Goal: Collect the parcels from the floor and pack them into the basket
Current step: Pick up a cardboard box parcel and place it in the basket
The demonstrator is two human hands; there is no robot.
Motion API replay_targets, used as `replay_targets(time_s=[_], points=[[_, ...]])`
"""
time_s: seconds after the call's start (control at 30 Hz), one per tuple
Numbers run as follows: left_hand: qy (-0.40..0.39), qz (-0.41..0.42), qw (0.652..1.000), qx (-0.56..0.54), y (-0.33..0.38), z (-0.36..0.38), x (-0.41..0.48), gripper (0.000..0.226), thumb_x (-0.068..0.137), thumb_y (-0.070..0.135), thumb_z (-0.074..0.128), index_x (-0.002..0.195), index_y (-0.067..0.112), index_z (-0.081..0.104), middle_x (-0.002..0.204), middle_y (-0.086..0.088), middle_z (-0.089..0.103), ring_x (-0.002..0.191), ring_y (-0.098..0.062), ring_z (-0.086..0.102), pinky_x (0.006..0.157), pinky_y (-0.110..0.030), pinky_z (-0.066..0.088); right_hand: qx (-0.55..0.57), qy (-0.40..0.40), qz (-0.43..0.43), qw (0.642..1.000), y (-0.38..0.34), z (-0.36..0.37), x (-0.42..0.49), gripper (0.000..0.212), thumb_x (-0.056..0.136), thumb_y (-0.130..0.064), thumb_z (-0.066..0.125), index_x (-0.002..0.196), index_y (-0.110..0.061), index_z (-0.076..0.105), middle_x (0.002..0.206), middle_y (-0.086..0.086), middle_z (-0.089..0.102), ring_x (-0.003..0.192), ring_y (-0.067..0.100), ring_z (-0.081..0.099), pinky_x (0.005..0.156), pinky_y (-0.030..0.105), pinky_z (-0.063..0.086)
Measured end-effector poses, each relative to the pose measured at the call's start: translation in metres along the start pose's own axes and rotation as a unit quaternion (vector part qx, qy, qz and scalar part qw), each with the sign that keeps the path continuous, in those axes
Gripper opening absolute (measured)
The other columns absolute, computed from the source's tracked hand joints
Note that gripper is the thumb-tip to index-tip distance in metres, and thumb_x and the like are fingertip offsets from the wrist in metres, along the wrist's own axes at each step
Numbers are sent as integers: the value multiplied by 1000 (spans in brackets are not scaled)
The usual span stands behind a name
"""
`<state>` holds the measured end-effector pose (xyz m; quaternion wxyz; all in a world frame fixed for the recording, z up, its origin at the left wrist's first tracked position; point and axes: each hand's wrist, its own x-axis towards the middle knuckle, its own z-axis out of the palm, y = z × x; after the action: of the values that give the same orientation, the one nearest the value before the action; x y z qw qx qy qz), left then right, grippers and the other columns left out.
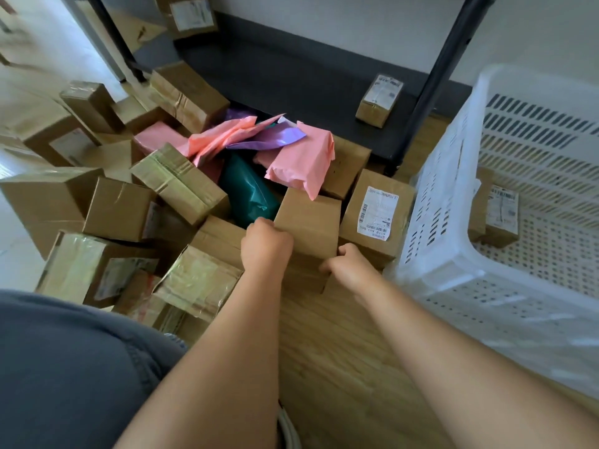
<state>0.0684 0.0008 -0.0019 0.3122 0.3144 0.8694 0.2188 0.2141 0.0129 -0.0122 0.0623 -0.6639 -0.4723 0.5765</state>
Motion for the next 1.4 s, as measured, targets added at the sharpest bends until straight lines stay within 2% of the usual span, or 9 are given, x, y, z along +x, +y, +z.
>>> replay_targets(time_s=[0.1, 0.27, 0.47, 0.67, 0.83, 1.0, 1.07, 1.23, 1.4], points=[[-1, 7, 998, -66, 5, -10, -7, 35, 82, 11, 53, 116, 18, 56, 103, 2, 57, 80, -13, 53, 57, -25, 41, 16, 7, -27, 999, -5, -6, -8, 59, 88, -14, 63, 141, -12, 37, 129, 5, 52, 107, 19, 46, 83, 29, 34], [-1, 14, 993, -118, 5, -19, -25, 50, 86, 13, 55, 135, 23, 46, 114, 5, 55, 88, -10, 51, 58, -20, 39, 36, 40, -72, 996, -9, -17, -20, 48, 95, -17, 57, 140, -16, 41, 113, -2, 50, 103, 17, 49, 87, 31, 41], [33, -12, 988, -153, -5, -25, -49, 58, 85, 11, 62, 139, 22, 44, 125, 2, 56, 99, -14, 53, 70, -23, 41, 32, 70, -68, 995, 0, -19, -24, 37, 92, -33, 55, 126, -18, 53, 113, 5, 62, 103, 27, 60, 95, 47, 50], [-2, -31, 982, -185, -22, -12, -62, 36, 83, 25, 74, 115, 20, 59, 106, 2, 60, 91, -14, 58, 86, -36, 55, 16, 84, -53, 995, 22, -25, -35, 38, 91, -34, 56, 125, -17, 54, 114, 3, 62, 102, 25, 60, 93, 45, 50], [-33, -35, 973, -226, -26, 6, -75, 37, 87, 18, 70, 121, 23, 56, 111, 4, 59, 99, -13, 56, 90, -32, 52, 56, 82, -69, 993, 43, -36, -36, 32, 86, -30, 63, 115, -18, 58, 112, 1, 66, 100, 22, 63, 94, 46, 51], [-57, -96, 972, -206, -33, 12, -83, 65, 83, 44, 71, 134, 17, 41, 113, 0, 57, 94, -16, 56, 75, -30, 49, -16, -27, -55, 998, 65, -45, -47, 87, 74, -41, 80, 145, -17, 36, 139, -3, 50, 125, 20, 49, 107, 43, 41], [-82, -121, 970, -195, -36, 12, -85, 68, 83, 55, 66, 133, 15, 43, 108, -1, 56, 89, -16, 55, 64, -27, 43, -61, -66, -52, 995, 74, -45, -47, 92, 70, -38, 84, 146, -17, 36, 141, -2, 49, 127, 19, 47, 110, 41, 38], [-91, -70, 980, -162, -38, 17, -84, 64, 88, 62, 54, 133, 16, 49, 109, 1, 62, 95, -17, 60, 73, -30, 47, -87, -16, -95, 992, 80, -38, -45, 53, 91, -40, 62, 138, -22, 47, 132, -2, 57, 119, 18, 54, 100, 33, 42], [-120, -61, 970, -203, -29, 10, -87, 77, 81, 69, 56, 141, 23, 46, 130, -1, 59, 119, -24, 55, 94, -39, 45, -85, 52, -97, 990, 66, -40, -56, 49, 98, -50, 43, 131, -15, 51, 123, 1, 60, 112, 24, 56, 88, 37, 45]])
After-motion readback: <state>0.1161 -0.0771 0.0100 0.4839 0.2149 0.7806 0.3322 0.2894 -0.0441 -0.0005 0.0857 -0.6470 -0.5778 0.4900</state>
